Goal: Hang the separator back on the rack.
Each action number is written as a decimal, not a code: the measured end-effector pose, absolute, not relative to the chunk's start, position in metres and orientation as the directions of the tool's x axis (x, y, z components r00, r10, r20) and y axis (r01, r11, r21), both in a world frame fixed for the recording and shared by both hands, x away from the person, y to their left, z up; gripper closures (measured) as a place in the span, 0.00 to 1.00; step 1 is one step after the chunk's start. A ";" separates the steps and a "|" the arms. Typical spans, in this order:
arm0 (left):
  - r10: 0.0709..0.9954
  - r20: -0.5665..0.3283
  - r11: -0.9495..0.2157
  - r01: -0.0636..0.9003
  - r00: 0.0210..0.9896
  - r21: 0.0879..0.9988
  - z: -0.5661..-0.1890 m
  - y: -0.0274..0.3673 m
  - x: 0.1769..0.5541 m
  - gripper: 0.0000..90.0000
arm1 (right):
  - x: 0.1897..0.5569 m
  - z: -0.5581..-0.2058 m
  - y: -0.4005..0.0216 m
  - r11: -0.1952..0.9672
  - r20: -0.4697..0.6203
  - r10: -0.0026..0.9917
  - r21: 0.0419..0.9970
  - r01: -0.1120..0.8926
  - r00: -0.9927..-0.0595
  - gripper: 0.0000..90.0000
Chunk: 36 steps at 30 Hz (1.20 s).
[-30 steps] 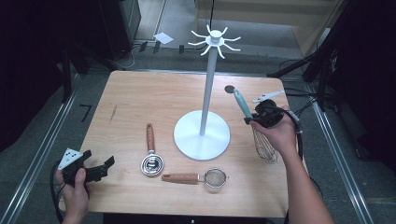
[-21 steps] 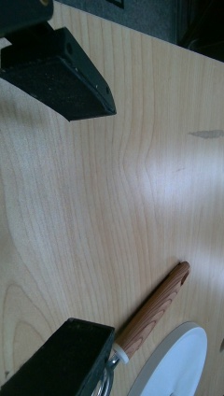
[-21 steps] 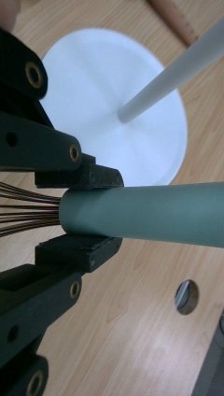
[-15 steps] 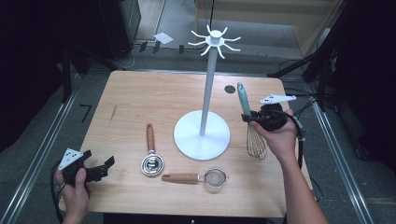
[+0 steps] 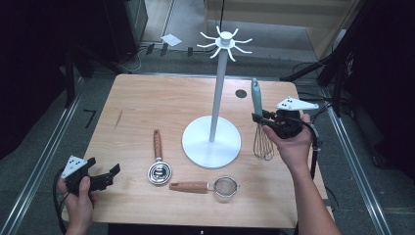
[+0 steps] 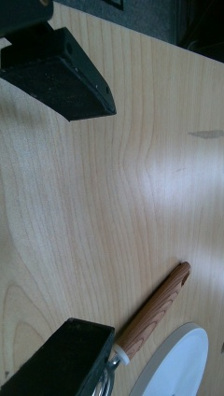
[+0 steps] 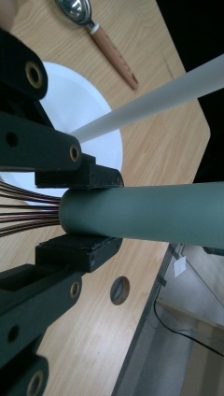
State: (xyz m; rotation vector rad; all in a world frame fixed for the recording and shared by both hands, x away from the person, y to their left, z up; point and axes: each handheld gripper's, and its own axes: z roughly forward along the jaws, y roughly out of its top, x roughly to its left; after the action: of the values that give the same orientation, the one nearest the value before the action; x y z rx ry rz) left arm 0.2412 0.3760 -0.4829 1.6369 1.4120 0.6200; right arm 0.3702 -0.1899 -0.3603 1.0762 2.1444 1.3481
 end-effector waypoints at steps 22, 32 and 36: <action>0.957 -0.165 0.015 0.527 0.238 0.850 -0.483 0.377 0.241 0.00 | 0.361 -0.337 -0.171 0.165 0.092 0.736 0.936 0.310 -0.670 0.79; 0.957 -0.165 0.016 0.527 0.238 0.850 -0.483 0.376 0.241 0.00 | 0.358 -0.324 -0.165 0.141 0.098 0.717 0.949 0.282 -0.690 0.79; 0.957 -0.167 0.017 0.527 0.238 0.850 -0.483 0.376 0.241 0.00 | 0.357 -0.319 -0.163 0.131 0.099 0.714 0.954 0.271 -0.693 0.79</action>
State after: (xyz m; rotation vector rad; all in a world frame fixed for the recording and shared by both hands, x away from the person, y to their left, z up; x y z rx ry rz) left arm 0.2415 0.3765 -0.4830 1.6333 1.4086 0.6158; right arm 0.3568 -0.1630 -0.3192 0.9500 2.0338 1.5840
